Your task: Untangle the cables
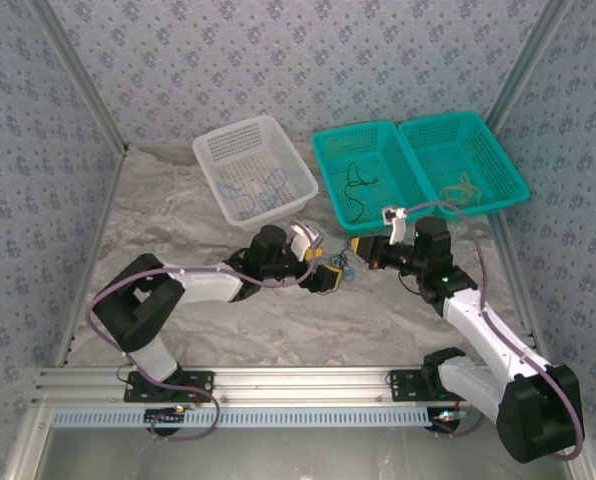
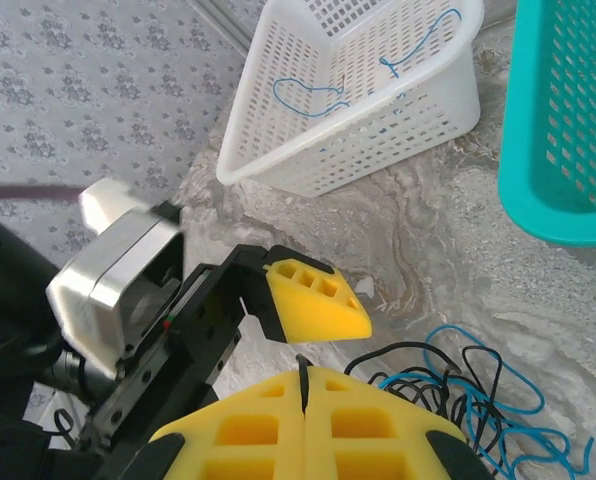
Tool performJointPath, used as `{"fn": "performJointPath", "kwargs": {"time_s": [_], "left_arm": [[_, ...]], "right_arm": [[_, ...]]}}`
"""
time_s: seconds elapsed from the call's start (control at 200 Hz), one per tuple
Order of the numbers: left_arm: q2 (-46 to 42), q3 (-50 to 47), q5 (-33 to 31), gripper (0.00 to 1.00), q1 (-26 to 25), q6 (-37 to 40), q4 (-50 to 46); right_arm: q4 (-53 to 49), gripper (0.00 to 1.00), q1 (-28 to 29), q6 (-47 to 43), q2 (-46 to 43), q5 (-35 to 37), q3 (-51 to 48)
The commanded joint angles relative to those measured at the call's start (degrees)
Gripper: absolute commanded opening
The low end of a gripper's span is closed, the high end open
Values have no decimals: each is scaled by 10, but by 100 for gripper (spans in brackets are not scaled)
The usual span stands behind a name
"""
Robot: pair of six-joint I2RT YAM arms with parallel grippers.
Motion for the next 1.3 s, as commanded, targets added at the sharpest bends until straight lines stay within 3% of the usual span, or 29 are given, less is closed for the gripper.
{"fn": "performJointPath", "kwargs": {"time_s": [0.0, 0.115, 0.315, 0.435, 0.61, 0.785, 0.954, 1.299], "left_arm": [[-17, 13, -26, 99, -7, 102, 78], [4, 60, 6, 96, -7, 137, 57], [40, 98, -16, 81, -7, 173, 80], [57, 125, 7, 73, -8, 186, 66], [94, 136, 12, 44, -13, 173, 66], [140, 123, 4, 29, -12, 142, 74], [167, 110, 4, 22, -13, 112, 86], [189, 82, -2, 21, -12, 79, 93]], "right_arm": [[-6, 0, 1, 15, -5, -15, 22], [-5, 0, 4, 14, -6, -15, 25], [-11, 0, 14, 10, -5, -12, 33], [-15, 0, 19, 7, -5, -11, 35], [4, 0, 22, 16, -18, -6, 36], [35, 0, 22, 18, -68, 36, 27], [45, 0, 20, 19, -84, 44, 40], [105, 0, 17, 50, -110, 67, 42]]}}
